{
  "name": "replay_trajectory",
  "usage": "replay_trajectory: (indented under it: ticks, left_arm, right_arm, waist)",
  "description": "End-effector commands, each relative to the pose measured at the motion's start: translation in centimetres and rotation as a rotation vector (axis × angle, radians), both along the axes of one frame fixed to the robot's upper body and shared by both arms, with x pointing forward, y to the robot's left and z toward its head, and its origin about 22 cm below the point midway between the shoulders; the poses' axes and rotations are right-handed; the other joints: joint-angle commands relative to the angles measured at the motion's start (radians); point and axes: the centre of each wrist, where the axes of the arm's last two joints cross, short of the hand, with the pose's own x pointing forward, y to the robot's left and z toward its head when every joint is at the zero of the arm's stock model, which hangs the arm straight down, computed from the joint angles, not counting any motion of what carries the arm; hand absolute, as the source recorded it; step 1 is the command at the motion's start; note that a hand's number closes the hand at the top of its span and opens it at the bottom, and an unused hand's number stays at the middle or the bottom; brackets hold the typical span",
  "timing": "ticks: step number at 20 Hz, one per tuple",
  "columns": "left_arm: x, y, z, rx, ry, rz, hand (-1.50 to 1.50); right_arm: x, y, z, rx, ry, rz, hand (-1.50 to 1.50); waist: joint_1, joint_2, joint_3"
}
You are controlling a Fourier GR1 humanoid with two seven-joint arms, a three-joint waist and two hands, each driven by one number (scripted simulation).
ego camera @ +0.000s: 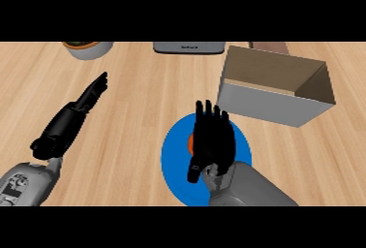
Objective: Pick the squash from the plate and place it in the cardboard box
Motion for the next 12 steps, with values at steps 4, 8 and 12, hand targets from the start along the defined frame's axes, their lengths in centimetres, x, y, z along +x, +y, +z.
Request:
replay_trajectory:
  ticks: [4,8,12]
  left_arm:
    - [0.5,0.8,1.0,0.008,-0.004,0.010,0.00]
    - [0.2,1.4,0.4,-0.008,-0.012,0.008,0.00]
    - [0.6,-0.2,0.8,-0.011,0.000,0.004,0.00]
  right_arm:
    - [1.6,1.9,0.4,-0.191,0.086,-0.204,-1.50]
    - [2.3,2.4,-0.7,-0.200,0.099,-0.220,-1.50]
    - [2.0,2.4,-2.6,-0.240,0.132,-0.224,-1.50]
  waist:
    - [-0.013,0.000,0.003]
    - [0.002,0.002,0.002]
    - [-0.006,-0.001,0.003]
